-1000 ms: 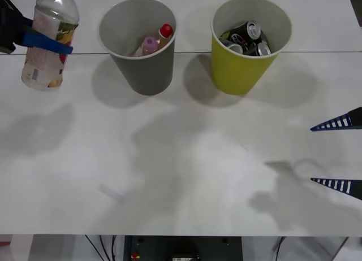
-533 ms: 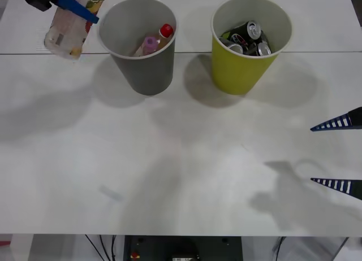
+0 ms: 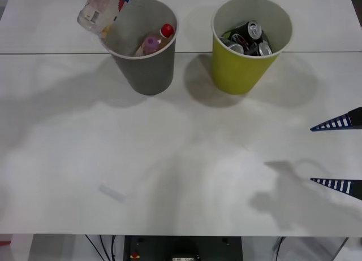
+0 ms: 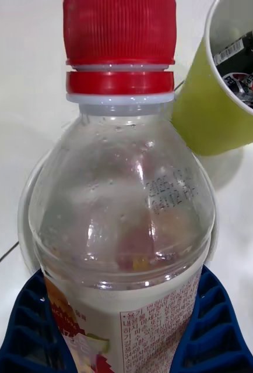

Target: Put the can into the green bin and the plastic bottle into the gray bin

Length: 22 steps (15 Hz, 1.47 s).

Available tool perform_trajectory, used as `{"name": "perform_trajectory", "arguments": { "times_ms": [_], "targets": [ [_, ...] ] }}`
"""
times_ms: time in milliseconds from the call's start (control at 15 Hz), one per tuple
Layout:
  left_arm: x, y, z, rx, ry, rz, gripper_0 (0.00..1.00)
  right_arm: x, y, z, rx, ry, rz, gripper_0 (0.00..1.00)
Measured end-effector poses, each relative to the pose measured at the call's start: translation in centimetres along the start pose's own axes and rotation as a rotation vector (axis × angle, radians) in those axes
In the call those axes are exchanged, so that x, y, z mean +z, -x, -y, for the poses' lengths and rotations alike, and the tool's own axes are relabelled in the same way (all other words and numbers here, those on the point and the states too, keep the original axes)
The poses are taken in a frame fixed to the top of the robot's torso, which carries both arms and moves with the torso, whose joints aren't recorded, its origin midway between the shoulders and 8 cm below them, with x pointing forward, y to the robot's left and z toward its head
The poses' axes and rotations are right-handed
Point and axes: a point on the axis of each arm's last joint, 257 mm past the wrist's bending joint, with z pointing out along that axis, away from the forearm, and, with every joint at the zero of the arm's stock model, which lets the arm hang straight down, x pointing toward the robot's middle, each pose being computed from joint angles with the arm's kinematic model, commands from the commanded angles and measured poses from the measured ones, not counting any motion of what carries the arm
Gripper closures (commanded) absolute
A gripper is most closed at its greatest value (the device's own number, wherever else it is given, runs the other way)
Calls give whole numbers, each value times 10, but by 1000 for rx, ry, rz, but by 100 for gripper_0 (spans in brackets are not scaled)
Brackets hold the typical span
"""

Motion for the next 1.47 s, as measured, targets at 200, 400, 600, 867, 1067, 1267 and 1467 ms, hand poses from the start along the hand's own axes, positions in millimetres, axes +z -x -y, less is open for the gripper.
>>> {"name": "perform_trajectory", "arguments": {
  "times_ms": [200, 400, 600, 867, 1067, 1267, 1467],
  "targets": [
    [19, 16, -2, -19, 27, 25, 100, 0, 0, 0, 0, 0, 0, 0],
    [24, 18, -2, -27, 27, 29, 83, 0, 0, 0, 0, 0, 0, 0],
    [25, 17, -2, -32, 22, 28, 0, 0, 0, 0, 0, 0, 0, 0],
    [21, 14, -3, -35, 14, 25, 0, 0, 0, 0, 0, 0, 0, 0],
    [6, -12, -11, -33, -43, 36, 0, 0, 0, 0, 0, 0, 0, 0],
    [-11, -52, -19, -23, -82, 84, 0, 0, 0, 0, 0, 0, 0, 0],
    [-32, -98, -20, 2, -85, 126, 0, 0, 0, 0, 0, 0, 0, 0]
  ]
}}
